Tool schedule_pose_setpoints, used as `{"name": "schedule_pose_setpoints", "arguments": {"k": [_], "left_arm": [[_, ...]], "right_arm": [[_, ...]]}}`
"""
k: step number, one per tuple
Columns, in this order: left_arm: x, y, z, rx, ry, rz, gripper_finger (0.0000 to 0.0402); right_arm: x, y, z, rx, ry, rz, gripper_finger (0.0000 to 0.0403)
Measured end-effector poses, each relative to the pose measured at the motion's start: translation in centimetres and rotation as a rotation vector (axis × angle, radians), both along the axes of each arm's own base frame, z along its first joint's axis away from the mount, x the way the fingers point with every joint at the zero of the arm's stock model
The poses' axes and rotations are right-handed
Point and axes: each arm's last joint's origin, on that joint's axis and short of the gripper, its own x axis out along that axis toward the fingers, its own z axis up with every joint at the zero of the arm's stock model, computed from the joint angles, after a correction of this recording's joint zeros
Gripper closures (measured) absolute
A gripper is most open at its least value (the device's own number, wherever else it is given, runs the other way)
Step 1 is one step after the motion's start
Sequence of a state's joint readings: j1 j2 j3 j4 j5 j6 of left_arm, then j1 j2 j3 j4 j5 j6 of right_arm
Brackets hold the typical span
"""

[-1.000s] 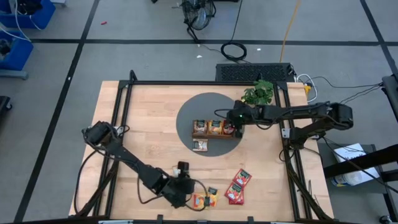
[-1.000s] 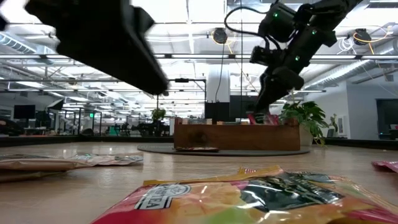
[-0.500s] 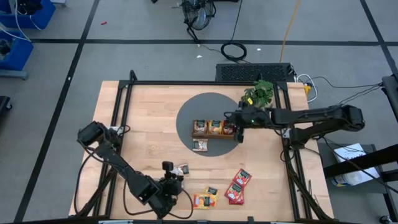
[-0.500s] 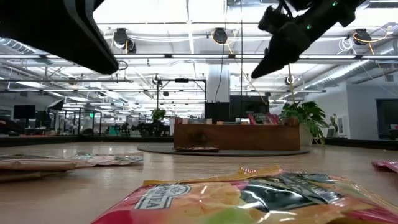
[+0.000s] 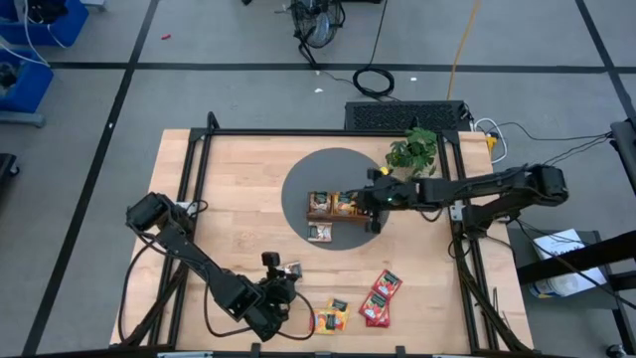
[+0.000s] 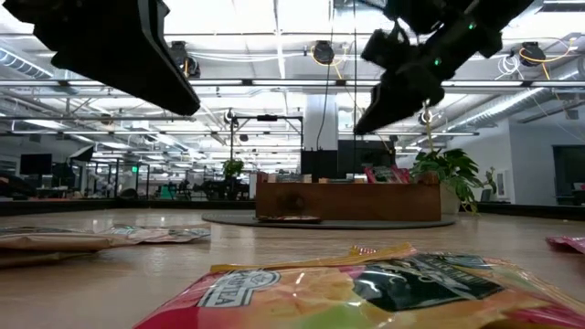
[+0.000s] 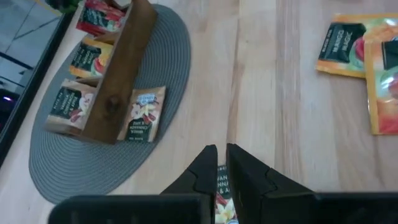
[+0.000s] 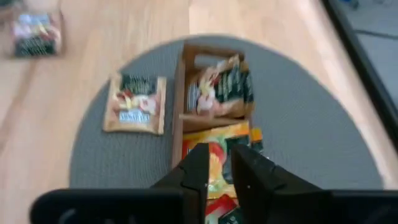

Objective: Pick & Place Tea
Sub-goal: Put the red tea packet into the right section of the wooden organizer, then put the left orange tea packet into the middle section of the wooden organizer

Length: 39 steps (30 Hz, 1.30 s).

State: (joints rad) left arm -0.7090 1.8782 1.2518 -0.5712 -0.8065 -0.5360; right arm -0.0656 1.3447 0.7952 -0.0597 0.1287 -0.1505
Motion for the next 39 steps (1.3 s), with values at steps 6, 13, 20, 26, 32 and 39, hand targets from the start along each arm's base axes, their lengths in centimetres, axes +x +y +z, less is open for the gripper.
{"name": "schedule_pose_setpoints", "arguments": {"k": [6, 13, 20, 26, 32, 39], "left_arm": [[-0.3, 0.0, -0.3, 0.006, 0.011, -0.005, 0.036], [-0.3, 0.1, -0.4, -0.004, 0.006, 0.007, 0.036], [-0.2, 0.1, -0.4, -0.004, 0.005, 0.005, 0.036], [-0.2, 0.1, -0.4, -0.007, 0.002, 0.007, 0.036], [-0.2, 0.1, -0.4, -0.007, 0.002, 0.006, 0.036], [1.2, -0.8, 0.1, -0.164, -0.048, -0.082, 0.036]], "right_arm": [[1.0, -0.1, -2.3, 0.008, 0.08, -0.001, 0.0398], [1.6, -0.4, -3.9, -0.027, 0.118, -0.047, 0.04], [1.0, -1.1, -3.4, -0.106, 0.14, -0.166, 0.0401], [0.8, -1.5, -3.5, -0.092, 0.161, -0.19, 0.0402], [0.8, -0.7, -3.0, -0.094, 0.135, -0.163, 0.0401], [0.3, 3.0, -0.7, 0.067, 0.006, -0.024, 0.0402]]}}
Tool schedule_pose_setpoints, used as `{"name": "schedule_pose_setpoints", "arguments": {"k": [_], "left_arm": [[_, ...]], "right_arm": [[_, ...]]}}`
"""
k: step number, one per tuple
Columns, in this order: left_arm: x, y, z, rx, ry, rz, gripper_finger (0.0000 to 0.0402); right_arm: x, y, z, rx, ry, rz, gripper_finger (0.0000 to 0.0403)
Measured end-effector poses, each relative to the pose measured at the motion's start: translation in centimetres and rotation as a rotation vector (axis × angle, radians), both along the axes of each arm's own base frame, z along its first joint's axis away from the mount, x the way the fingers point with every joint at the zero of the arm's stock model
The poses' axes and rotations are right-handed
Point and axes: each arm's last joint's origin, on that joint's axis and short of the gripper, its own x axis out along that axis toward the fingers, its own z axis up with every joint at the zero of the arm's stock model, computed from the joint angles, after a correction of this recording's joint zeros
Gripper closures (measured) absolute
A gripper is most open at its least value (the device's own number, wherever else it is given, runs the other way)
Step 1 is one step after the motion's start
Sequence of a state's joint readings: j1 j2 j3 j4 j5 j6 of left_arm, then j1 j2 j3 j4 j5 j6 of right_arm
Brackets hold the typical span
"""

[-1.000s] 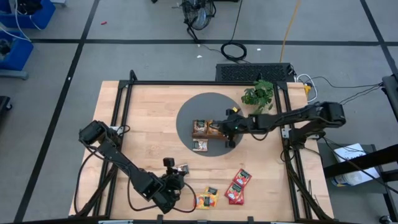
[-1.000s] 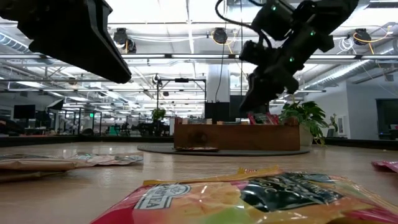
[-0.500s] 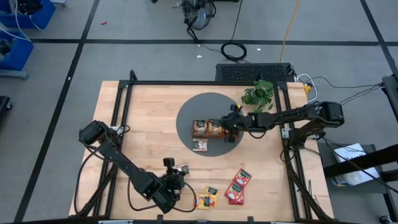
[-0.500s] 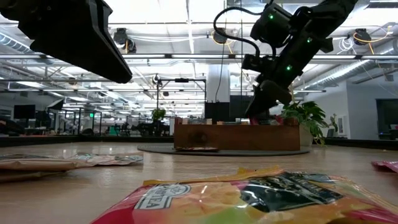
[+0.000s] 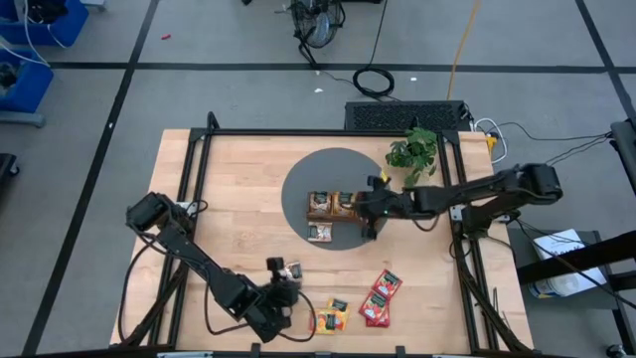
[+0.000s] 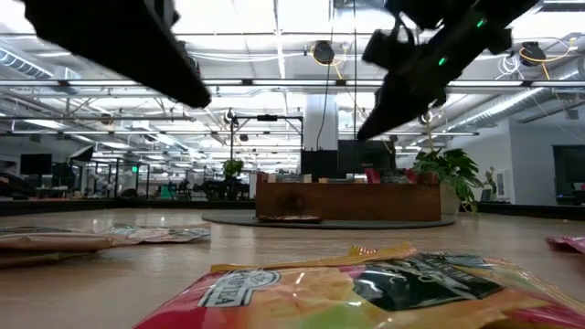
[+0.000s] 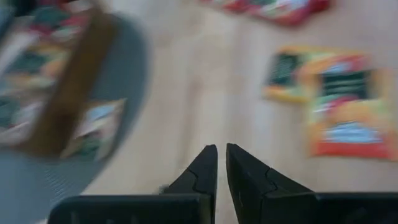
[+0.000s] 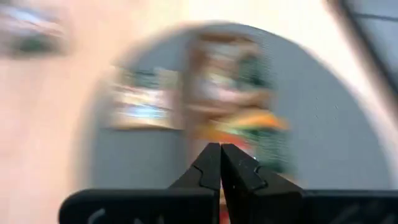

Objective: Pick & Place Tea
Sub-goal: Put the left orange tea packet into the middle section of the wooden organizer

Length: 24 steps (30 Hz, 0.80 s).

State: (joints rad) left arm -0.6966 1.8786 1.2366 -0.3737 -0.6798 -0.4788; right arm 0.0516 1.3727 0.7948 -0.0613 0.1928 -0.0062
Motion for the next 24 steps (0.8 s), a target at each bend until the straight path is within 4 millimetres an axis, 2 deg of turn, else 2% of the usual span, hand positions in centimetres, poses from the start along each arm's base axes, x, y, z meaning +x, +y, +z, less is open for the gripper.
{"name": "schedule_pose_setpoints", "arguments": {"k": [4, 7, 11, 16, 24], "left_arm": [[1.2, -0.6, -0.4, -0.068, 0.019, -0.182, 0.036], [1.8, -1.0, -1.3, -0.093, 0.035, -0.268, 0.036], [2.5, -0.6, -2.4, -0.126, 0.07, -0.269, 0.036], [3.3, -0.1, -2.6, -0.231, 0.094, -0.3, 0.036], [4.5, 0.0, -4.0, -0.451, 0.146, -0.368, 0.036]], "right_arm": [[0.0, 3.7, 0.3, 0.176, -0.035, 0.187, 0.0402], [-0.1, 6.7, -0.3, 0.194, -0.03, 0.289, 0.0402], [0.0, 9.8, -1.8, 0.193, -0.024, 0.388, 0.0403], [1.0, 11.8, -3.8, 0.225, -0.044, 0.445, 0.0403], [2.3, 13.7, -7.6, 0.455, -0.022, 0.626, 0.0403]]}}
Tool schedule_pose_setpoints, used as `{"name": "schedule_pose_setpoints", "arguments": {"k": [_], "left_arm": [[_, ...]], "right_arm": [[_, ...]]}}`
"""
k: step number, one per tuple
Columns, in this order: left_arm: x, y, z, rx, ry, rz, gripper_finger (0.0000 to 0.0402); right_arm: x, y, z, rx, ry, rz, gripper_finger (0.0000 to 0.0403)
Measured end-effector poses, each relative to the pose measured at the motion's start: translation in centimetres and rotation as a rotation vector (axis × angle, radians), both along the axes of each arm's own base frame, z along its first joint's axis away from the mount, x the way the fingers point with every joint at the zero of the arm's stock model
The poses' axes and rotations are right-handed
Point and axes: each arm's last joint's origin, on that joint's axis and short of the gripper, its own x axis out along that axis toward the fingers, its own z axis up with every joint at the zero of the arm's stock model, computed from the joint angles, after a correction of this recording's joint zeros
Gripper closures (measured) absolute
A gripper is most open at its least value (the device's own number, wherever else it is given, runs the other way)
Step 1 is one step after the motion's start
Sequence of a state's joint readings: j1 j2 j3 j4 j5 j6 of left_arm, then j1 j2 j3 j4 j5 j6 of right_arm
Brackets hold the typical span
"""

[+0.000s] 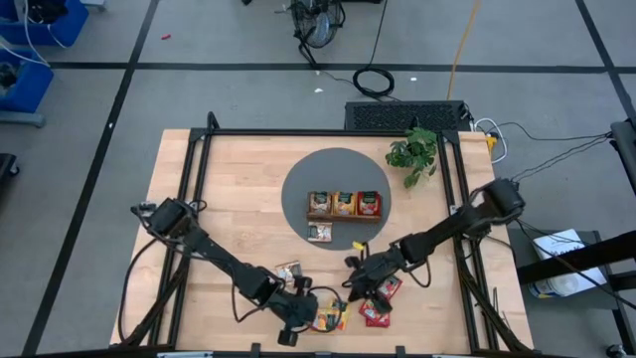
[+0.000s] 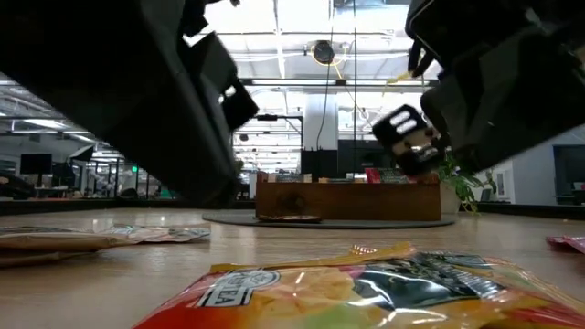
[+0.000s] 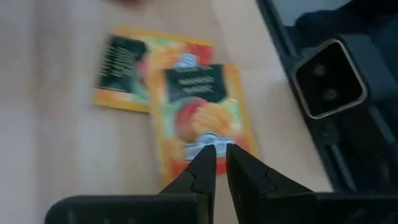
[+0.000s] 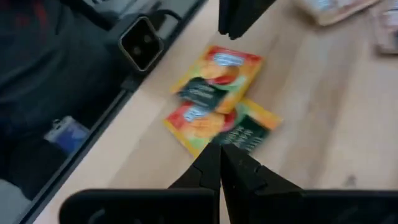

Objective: Pick & Place Tea
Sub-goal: Put the left orange tea packet into the middle section of the wooden organizer

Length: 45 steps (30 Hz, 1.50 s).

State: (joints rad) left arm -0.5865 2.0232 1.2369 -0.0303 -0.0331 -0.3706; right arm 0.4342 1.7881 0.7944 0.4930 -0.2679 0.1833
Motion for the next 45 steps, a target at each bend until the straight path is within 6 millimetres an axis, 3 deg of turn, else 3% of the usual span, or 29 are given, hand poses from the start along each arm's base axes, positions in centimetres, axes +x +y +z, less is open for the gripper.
{"name": "schedule_pose_setpoints", "arguments": {"k": [7, 13, 25, 38, 45], "left_arm": [[1.3, 0.0, -2.1, -0.098, -0.001, -0.077, 0.036], [2.0, 1.1, -2.5, -0.088, -0.009, -0.096, 0.036], [3.7, 4.9, -2.8, 0.025, -0.015, 0.154, 0.036], [4.0, 4.5, -4.8, 0.022, -0.01, 0.161, 0.036], [4.1, 4.5, -5.3, -0.001, -0.005, 0.157, 0.036]], "right_arm": [[0.6, 0.0, -1.2, -0.026, -0.024, -0.054, 0.0403], [0.2, -0.3, -1.8, -0.073, 0.043, -0.07, 0.0403], [0.0, -0.5, -2.2, -0.138, 0.061, -0.13, 0.0403], [-0.2, -0.3, -2.3, -0.077, 0.127, -0.178, 0.0378], [-0.3, -0.6, 0.0, -0.049, 0.073, -0.219, 0.035]]}}
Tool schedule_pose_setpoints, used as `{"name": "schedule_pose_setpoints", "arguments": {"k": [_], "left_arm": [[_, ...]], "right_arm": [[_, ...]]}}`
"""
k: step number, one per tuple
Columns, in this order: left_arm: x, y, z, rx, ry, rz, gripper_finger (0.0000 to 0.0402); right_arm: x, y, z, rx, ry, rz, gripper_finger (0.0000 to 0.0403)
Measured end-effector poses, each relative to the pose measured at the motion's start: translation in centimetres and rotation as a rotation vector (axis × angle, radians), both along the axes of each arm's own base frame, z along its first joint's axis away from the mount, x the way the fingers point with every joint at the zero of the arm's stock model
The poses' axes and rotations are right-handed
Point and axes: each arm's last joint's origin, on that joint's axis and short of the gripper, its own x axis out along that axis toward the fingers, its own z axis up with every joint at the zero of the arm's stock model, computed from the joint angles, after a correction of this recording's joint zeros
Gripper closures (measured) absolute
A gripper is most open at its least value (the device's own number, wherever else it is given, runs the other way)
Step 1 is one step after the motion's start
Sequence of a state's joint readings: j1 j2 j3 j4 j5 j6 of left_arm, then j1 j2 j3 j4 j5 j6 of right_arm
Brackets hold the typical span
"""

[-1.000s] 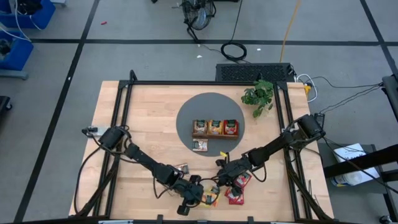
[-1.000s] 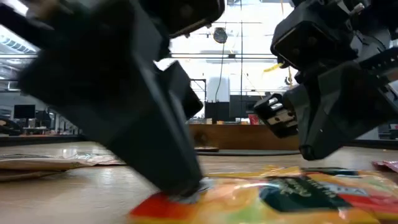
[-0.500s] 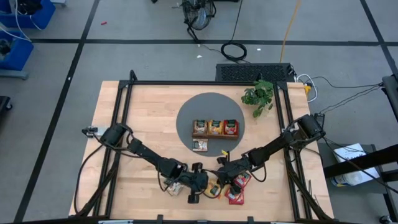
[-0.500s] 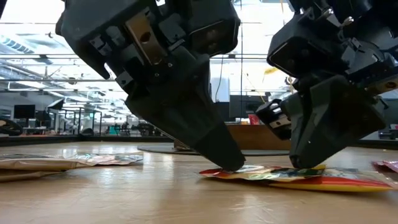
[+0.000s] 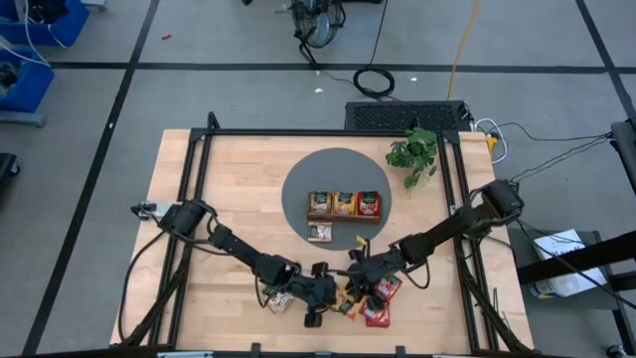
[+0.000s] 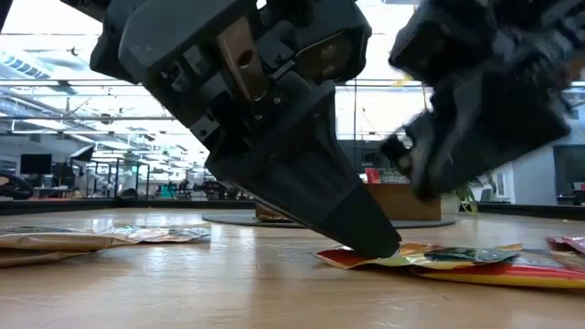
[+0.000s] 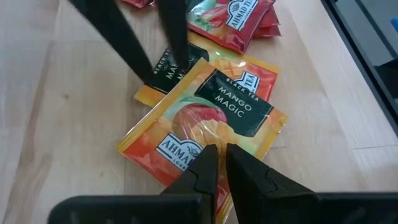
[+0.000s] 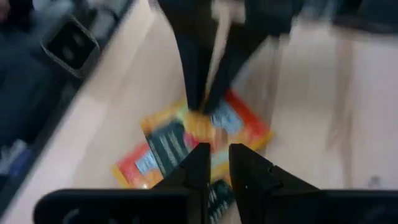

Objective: Pick & Place Tea
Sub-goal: Put the left orange tea packet into the middle section of the wooden organizer

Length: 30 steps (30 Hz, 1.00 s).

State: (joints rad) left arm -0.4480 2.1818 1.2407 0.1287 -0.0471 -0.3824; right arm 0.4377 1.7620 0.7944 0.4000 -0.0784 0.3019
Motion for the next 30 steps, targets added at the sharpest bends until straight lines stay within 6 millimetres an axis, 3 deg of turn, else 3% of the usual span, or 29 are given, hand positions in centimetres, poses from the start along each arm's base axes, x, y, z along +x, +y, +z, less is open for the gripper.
{"name": "schedule_pose_setpoints", "arguments": {"k": [7, 16, 24, 30], "left_arm": [[0.0, 0.1, -0.1, -0.027, 0.02, 0.031, 0.036], [0.3, 0.7, 0.0, -0.063, 0.02, 0.063, 0.036], [0.4, 0.8, 0.0, -0.064, 0.015, 0.077, 0.036], [0.4, 0.8, 0.7, -0.026, -0.019, 0.026, 0.036]], "right_arm": [[-1.8, 0.7, 2.5, 0.063, 0.062, 0.081, 0.0342], [-3.2, 3.1, 0.7, 0.031, 0.137, 0.175, 0.0366], [-1.8, 2.4, 0.7, -0.021, 0.017, 0.102, 0.0391], [-1.7, 2.1, 0.5, -0.024, 0.032, 0.113, 0.0402]]}}
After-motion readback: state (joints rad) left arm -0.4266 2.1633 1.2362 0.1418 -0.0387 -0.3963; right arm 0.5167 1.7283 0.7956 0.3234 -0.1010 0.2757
